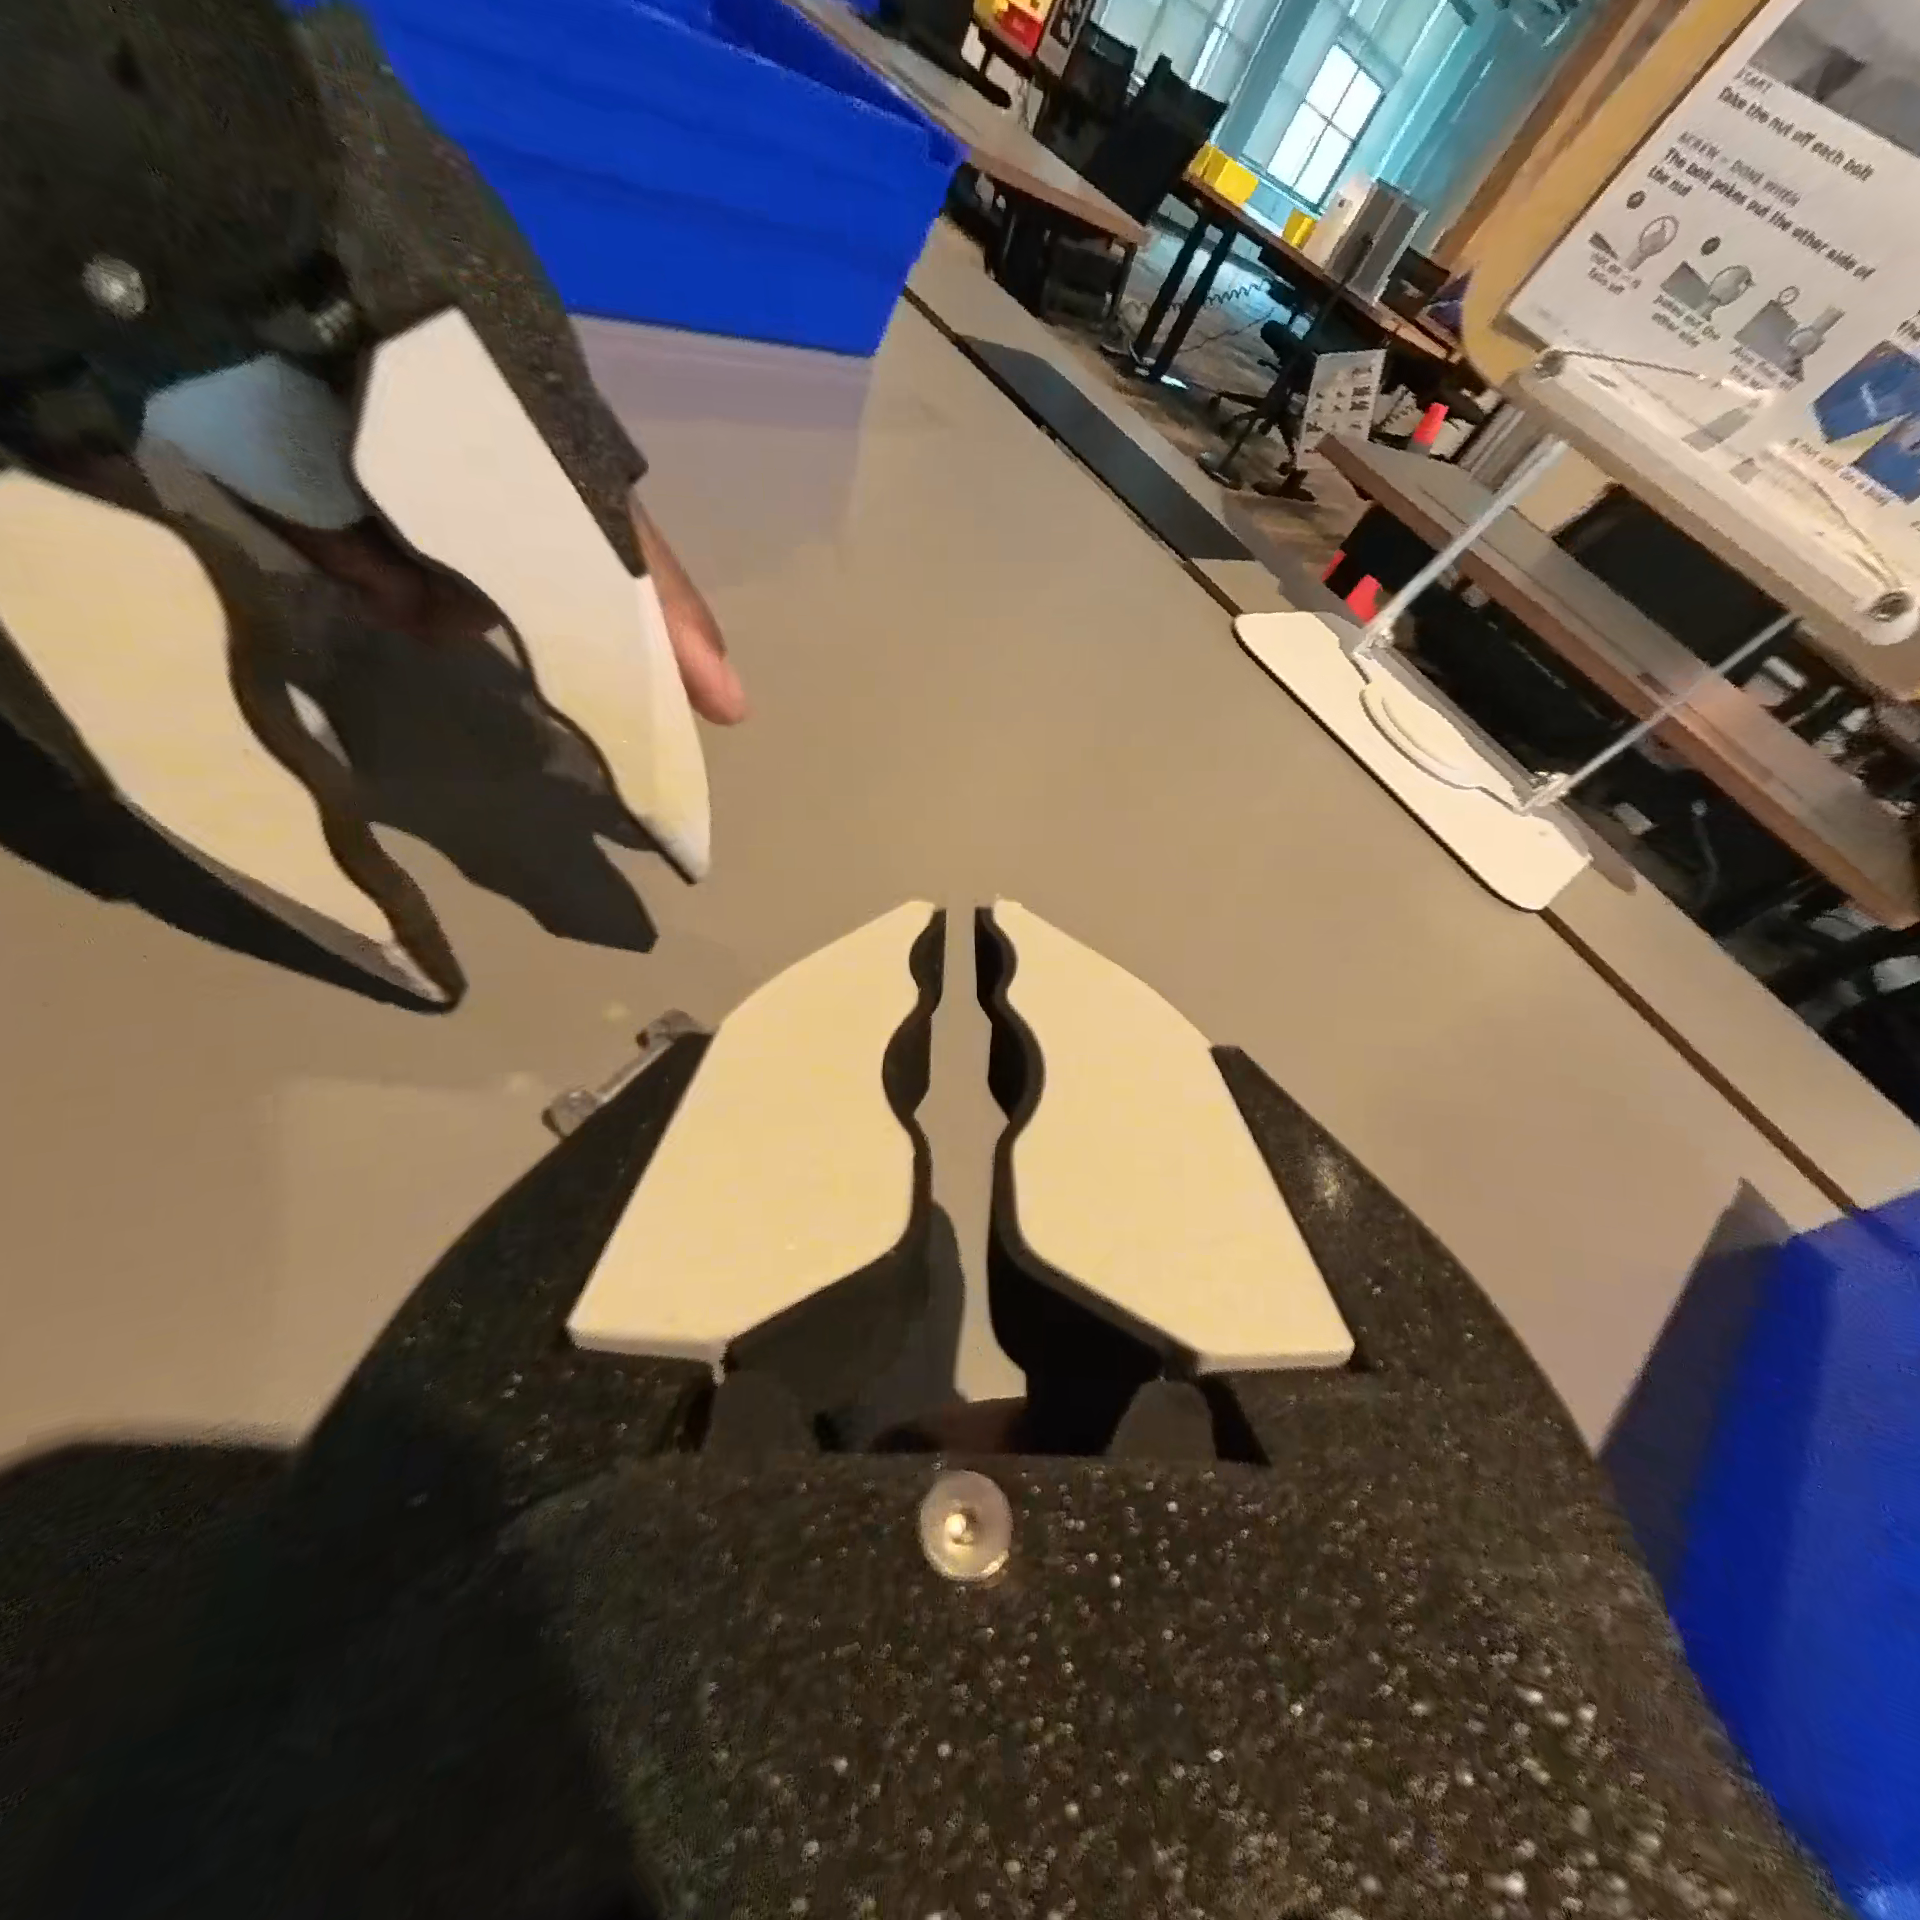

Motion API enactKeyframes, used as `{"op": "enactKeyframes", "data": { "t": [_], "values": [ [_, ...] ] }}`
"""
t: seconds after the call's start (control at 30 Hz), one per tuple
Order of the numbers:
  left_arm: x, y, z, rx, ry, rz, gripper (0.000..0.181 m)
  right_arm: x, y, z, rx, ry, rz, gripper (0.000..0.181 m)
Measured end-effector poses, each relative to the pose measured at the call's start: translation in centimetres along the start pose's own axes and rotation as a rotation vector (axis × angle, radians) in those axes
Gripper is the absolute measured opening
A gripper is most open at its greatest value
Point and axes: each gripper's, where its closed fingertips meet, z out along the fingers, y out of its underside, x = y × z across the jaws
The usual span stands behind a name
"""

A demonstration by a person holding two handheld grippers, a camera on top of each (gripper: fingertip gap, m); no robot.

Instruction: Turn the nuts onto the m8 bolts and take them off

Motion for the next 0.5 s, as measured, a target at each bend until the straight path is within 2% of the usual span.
{"op": "enactKeyframes", "data": {
  "t": [0.1,0.2,0.27,0.5],
  "values": [
    [-0.8,0.2,0.5,0.01,0.118,0.045,0.042,0.7,0.2,0.0,-0.005,0.045,-0.006,0.005],
    [-0.9,-1.7,0.5,0.123,0.247,0.043,0.036,1.4,0.1,-0.2,0.006,0.077,0.024,0.005],
    [-0.8,-2.3,0.7,0.145,0.312,0.017,0.035,1.7,0.1,-0.2,0.006,0.092,0.033,0.005],
    [0.7,-1.2,2.0,0.121,0.401,-0.03,0.036,1.4,0.2,-0.1,-0.009,0.108,-0.005,0.005]
  ]
}}
